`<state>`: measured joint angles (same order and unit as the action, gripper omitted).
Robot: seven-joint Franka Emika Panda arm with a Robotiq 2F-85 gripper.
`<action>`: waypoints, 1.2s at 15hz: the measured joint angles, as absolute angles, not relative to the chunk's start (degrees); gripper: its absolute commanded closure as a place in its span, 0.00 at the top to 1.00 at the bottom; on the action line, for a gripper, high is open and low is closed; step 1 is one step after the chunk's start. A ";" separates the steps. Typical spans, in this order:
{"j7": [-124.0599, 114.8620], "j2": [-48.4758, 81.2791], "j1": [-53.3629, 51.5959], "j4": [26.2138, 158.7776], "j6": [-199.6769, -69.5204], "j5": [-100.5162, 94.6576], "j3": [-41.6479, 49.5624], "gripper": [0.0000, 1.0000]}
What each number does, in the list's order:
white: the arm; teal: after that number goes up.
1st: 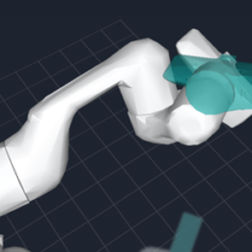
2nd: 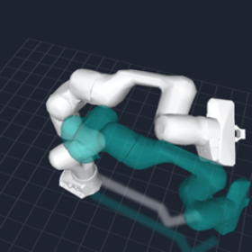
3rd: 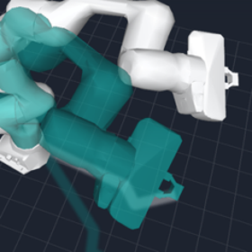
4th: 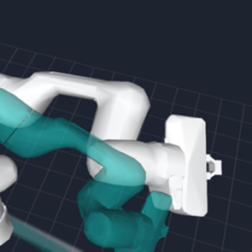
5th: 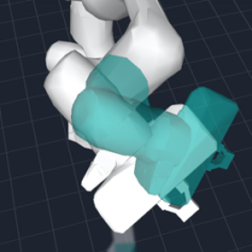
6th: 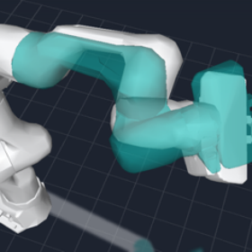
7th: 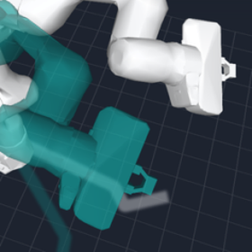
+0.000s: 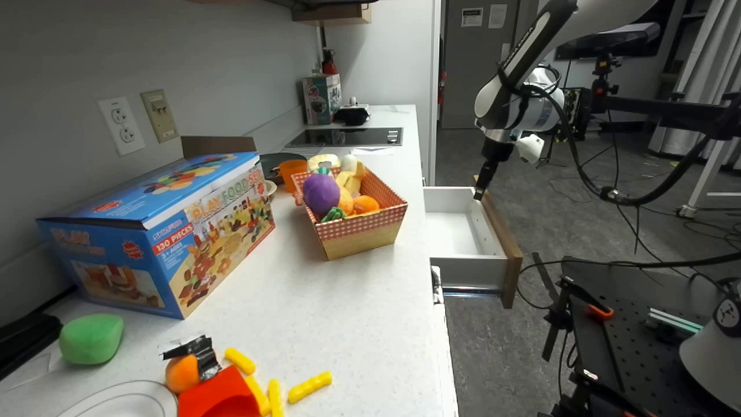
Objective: Open the top drawer of the bottom cabinet.
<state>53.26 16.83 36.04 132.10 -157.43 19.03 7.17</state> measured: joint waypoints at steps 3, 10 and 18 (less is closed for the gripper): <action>53.03 16.86 35.88 132.10 -157.43 18.89 7.28 1.00; 54.08 16.91 35.87 132.24 -158.83 18.76 7.26 1.00; 62.89 16.91 35.95 132.23 -158.53 18.76 6.48 1.00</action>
<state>62.89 16.91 35.95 132.23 -158.53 18.76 6.48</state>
